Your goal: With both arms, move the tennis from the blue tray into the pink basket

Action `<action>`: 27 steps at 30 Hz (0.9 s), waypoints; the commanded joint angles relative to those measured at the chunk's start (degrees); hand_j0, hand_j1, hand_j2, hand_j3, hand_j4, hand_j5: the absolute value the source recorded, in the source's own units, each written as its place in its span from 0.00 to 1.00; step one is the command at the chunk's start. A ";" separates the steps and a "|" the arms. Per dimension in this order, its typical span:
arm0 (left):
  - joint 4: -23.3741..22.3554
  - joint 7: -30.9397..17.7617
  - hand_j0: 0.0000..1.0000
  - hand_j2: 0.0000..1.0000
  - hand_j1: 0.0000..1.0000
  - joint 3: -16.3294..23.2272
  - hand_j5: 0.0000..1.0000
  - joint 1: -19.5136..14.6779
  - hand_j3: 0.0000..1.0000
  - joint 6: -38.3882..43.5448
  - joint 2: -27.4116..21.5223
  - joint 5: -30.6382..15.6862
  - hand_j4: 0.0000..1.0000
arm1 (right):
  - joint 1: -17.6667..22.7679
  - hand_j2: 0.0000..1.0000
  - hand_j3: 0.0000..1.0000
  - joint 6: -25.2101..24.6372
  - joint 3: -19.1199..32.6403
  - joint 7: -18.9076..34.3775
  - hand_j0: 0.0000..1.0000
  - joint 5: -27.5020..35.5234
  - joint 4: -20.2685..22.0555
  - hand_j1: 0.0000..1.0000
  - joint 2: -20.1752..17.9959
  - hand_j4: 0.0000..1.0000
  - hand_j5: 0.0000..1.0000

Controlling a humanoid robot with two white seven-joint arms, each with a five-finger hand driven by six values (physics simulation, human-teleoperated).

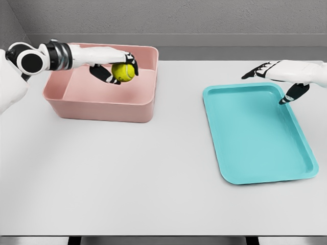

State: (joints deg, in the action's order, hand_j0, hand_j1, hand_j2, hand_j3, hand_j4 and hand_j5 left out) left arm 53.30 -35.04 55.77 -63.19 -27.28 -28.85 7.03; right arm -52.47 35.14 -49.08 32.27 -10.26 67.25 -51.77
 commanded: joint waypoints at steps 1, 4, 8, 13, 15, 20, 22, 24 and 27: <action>-2.59 0.04 0.45 0.45 0.45 -0.48 0.45 0.00 0.45 0.12 0.81 -0.43 0.45 | 0.09 1.00 1.00 -0.14 0.04 -0.01 1.00 0.33 -0.01 1.00 0.00 1.00 1.00; -2.33 0.04 1.00 1.00 1.00 -1.45 1.00 0.00 1.00 0.30 0.81 -0.35 1.00 | 0.26 1.00 1.00 -0.14 0.04 -0.01 1.00 0.33 0.08 1.00 0.00 1.00 1.00; -2.15 0.04 1.00 1.00 1.00 -1.54 1.00 0.00 1.00 0.30 0.46 -0.43 1.00 | 0.18 1.00 1.00 -0.14 0.04 -0.01 1.00 0.33 0.08 1.00 0.00 1.00 1.00; -1.62 0.04 1.00 1.00 1.00 -1.63 1.00 0.09 1.00 0.21 0.28 -0.52 1.00 | 0.00 1.00 1.00 -0.14 0.04 -0.01 1.00 0.33 0.08 1.00 -1.05 1.00 1.00; 2.24 0.04 1.00 1.00 1.00 -3.12 1.00 0.70 1.00 0.04 -0.16 -0.79 1.00 | 0.00 1.00 1.00 -0.14 0.04 -0.01 1.00 0.33 0.08 1.00 -1.40 1.00 1.00; 23.59 0.04 1.00 1.00 1.00 -4.97 1.00 3.78 1.00 -7.72 -13.16 -7.03 1.00 | -0.09 1.00 1.00 -0.14 0.13 -0.01 1.00 0.33 0.08 1.00 -2.11 1.00 1.00; 28.78 0.04 1.00 1.00 1.00 -5.58 1.00 6.41 1.00 -7.72 -17.99 -8.87 1.00 | -0.09 1.00 1.00 -0.14 0.13 -0.01 1.00 0.33 0.08 1.00 -2.20 1.00 1.00; 31.60 0.04 1.00 1.00 1.00 -7.43 1.00 10.72 1.00 -7.72 -20.81 -8.78 1.00 | -0.09 1.00 1.00 -0.14 0.13 -0.01 1.00 0.33 0.08 1.00 -2.20 1.00 1.00; 31.77 0.04 1.00 1.00 1.00 -7.78 1.00 13.09 1.00 -7.72 -23.62 -8.61 1.00 | -0.09 1.00 1.00 -0.14 0.13 -0.01 1.00 0.33 0.08 1.00 -2.20 1.00 1.00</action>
State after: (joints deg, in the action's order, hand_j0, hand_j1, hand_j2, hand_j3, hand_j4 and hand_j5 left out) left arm 83.14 -35.03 48.57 -49.92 -34.96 -49.86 -0.89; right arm -52.56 35.14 -49.02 32.26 -10.25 67.32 -53.88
